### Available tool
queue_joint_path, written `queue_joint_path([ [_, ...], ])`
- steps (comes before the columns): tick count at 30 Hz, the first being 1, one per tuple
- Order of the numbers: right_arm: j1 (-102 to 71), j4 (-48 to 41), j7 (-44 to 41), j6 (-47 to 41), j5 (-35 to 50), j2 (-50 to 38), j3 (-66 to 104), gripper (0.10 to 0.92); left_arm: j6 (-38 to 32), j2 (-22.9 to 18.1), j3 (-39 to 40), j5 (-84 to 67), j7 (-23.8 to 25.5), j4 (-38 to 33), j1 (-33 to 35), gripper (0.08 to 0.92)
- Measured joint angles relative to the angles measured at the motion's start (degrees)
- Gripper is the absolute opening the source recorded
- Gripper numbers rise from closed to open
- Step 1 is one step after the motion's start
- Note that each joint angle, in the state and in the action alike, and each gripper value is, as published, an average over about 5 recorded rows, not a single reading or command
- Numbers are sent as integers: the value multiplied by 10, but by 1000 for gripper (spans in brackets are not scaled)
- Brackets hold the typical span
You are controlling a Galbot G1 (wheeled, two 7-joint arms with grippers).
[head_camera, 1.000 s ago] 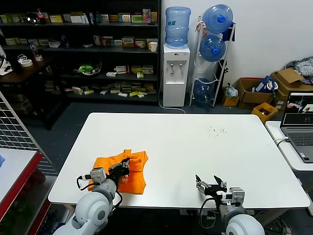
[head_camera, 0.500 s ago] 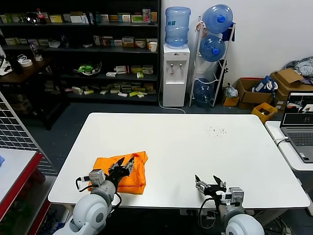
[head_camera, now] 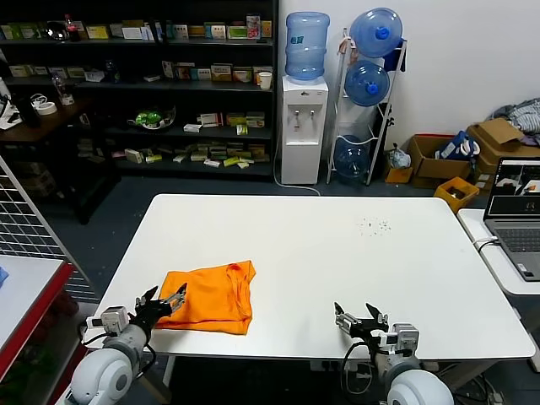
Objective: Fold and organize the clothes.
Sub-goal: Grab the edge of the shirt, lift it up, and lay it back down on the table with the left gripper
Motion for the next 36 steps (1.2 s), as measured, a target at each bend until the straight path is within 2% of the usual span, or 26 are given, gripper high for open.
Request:
queue_joint_path([
  [11,-5,2,0,0,0,-1,5,823,-23,4,-11,13,42,63,-7,819],
  [14,-3,1,0,0,0,0,4,823,-28,3,-10,16,50,69,-9,779],
  [36,-3,-4,2,4,0,3,4,823,-54,-18,-6,26,67,70,-9,152],
])
